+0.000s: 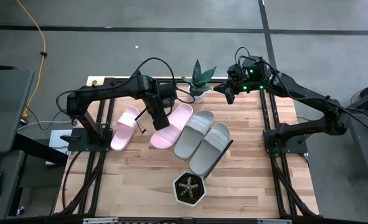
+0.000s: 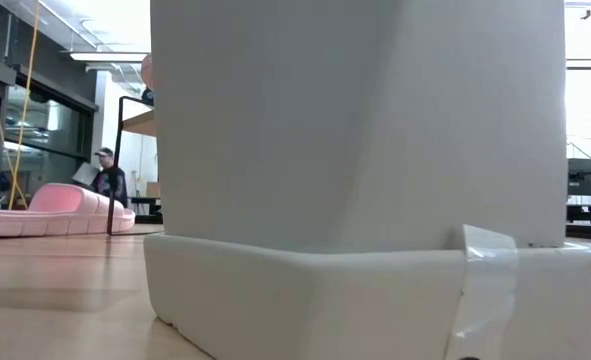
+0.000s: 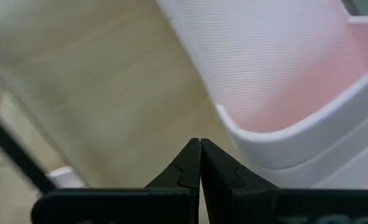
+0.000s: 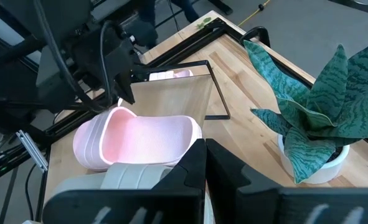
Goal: Pick and place slides into the shelf
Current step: Put the bottom pink slipper on the shelf
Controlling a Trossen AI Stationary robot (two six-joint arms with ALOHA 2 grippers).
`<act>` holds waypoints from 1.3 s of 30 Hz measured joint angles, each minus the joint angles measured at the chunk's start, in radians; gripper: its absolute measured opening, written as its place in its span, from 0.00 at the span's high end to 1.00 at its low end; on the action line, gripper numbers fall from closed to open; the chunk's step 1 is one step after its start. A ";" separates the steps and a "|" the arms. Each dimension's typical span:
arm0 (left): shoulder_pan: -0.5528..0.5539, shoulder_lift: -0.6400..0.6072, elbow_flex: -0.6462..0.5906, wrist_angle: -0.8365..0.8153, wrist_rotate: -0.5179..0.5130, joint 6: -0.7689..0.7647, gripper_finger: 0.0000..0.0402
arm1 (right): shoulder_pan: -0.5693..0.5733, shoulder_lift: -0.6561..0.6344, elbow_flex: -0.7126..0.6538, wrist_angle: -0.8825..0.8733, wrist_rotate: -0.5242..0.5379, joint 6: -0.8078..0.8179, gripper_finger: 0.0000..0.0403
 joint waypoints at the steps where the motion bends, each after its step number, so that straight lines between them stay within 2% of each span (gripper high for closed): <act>1: -0.003 0.003 0.000 -0.003 0.015 0.000 1.00 | 0.000 0.000 0.000 0.000 0.000 0.000 1.00; 10: -0.041 0.036 0.000 -0.011 0.031 0.013 1.00 | 0.000 0.000 0.000 0.000 0.000 0.000 1.00; 39: -0.041 0.034 0.000 0.059 -0.019 0.064 1.00 | 0.000 0.000 0.000 0.000 0.000 -0.011 1.00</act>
